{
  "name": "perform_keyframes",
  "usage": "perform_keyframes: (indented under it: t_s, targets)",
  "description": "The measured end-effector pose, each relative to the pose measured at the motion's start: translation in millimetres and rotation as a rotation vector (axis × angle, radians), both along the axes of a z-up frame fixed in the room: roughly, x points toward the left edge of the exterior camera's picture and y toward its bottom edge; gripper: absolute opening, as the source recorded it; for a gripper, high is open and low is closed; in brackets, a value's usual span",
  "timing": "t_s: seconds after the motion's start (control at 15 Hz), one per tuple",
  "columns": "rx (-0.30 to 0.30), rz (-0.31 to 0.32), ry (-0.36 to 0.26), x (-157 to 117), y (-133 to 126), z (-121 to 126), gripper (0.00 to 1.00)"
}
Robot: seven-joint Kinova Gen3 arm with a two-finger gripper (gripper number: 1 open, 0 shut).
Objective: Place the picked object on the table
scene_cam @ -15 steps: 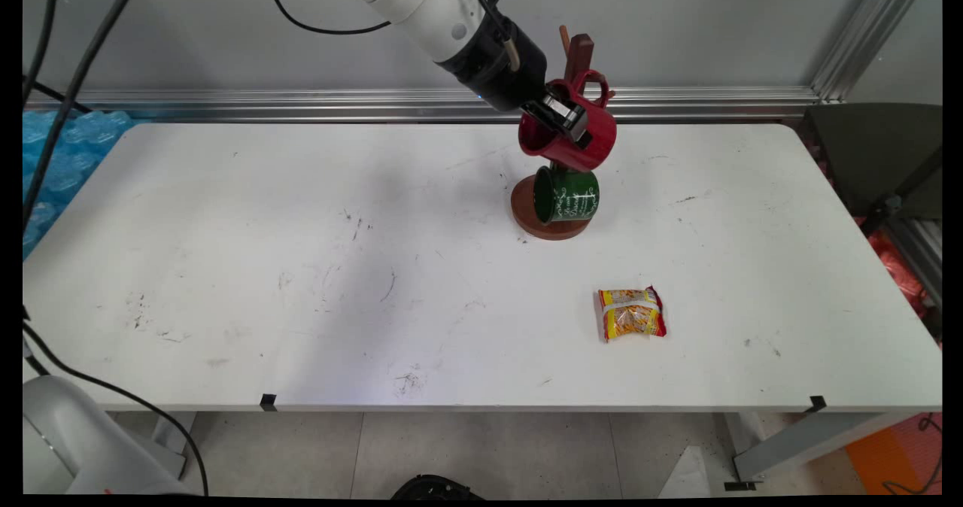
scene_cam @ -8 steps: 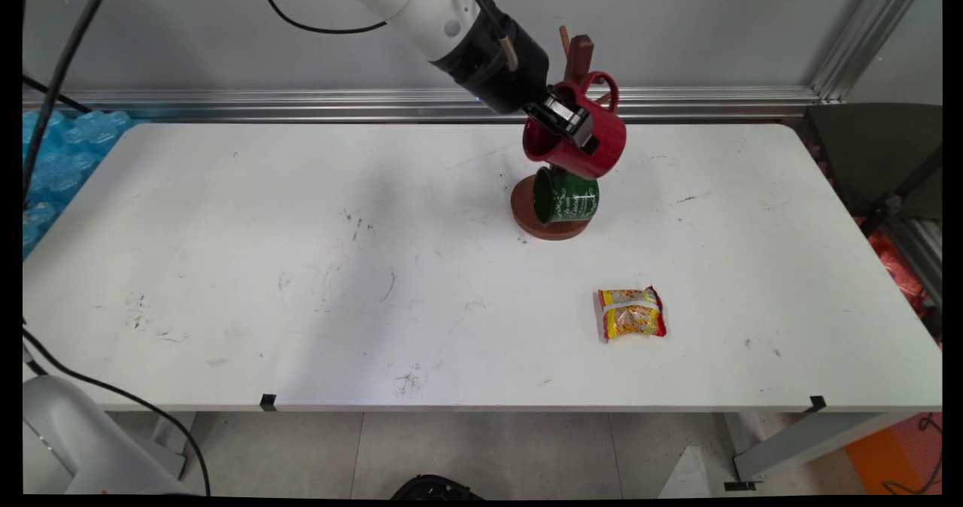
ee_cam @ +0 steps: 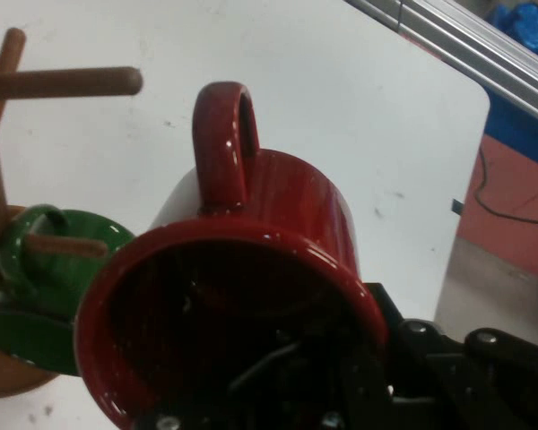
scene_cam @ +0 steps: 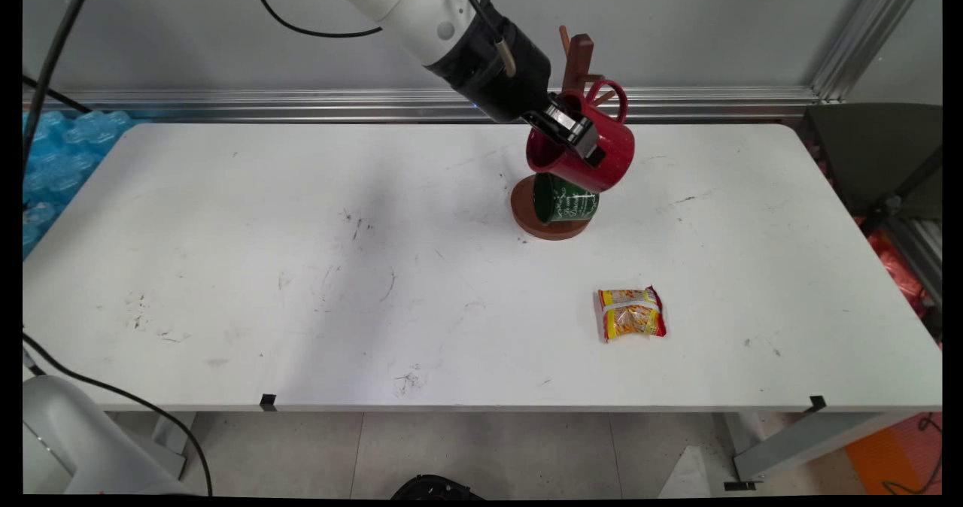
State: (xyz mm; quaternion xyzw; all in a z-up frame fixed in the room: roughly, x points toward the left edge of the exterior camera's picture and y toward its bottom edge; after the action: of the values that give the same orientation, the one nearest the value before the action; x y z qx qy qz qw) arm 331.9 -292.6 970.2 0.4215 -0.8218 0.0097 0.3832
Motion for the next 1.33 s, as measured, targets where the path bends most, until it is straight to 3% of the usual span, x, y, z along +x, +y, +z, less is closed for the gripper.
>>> perform_keyframes:
  t_s: [0.33, 1.33]
  targets:
    - [0.002, -0.024, -0.01, 3, 10, 4, 0.0]
    - [-0.036, -0.102, -0.209, 72, 34, 34, 0.0]
